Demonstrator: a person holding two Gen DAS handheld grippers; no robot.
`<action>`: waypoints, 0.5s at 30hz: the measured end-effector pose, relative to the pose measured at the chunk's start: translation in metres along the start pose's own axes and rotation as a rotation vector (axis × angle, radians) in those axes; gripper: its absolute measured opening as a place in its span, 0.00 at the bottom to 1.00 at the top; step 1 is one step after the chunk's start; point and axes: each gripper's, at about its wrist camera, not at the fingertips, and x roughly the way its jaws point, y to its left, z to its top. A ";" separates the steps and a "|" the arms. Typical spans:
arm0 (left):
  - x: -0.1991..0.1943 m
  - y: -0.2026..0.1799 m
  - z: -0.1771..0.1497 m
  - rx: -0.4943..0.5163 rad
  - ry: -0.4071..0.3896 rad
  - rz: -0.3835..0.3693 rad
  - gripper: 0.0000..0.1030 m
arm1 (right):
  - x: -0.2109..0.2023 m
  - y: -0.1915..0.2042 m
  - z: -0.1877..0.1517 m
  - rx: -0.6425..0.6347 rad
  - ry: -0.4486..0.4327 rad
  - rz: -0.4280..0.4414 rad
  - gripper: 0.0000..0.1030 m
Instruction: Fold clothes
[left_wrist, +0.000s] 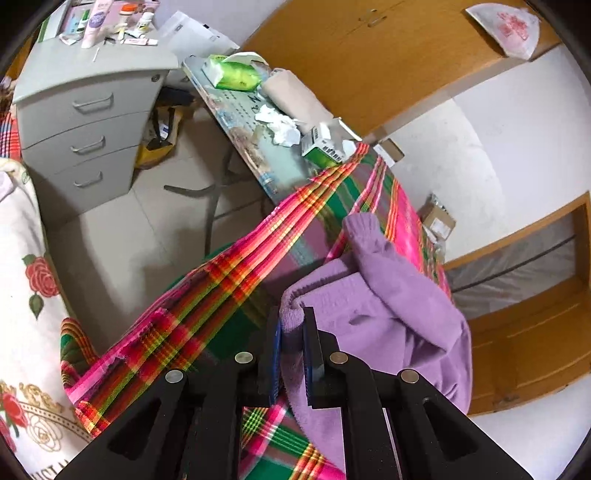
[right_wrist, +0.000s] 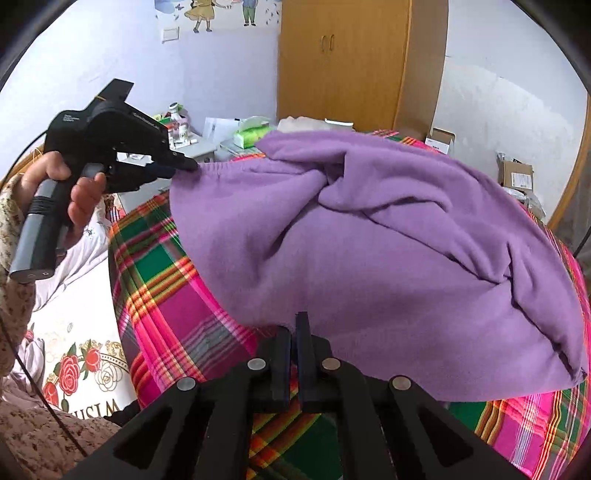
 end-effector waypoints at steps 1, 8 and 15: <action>0.001 0.000 0.000 -0.002 0.004 0.003 0.10 | 0.001 -0.001 -0.001 0.001 0.007 0.004 0.05; -0.015 -0.006 0.000 0.029 -0.035 0.044 0.10 | -0.012 -0.023 -0.003 0.076 -0.008 0.055 0.17; -0.037 -0.038 -0.002 0.131 -0.086 0.030 0.10 | -0.032 -0.063 -0.009 0.182 -0.040 0.028 0.20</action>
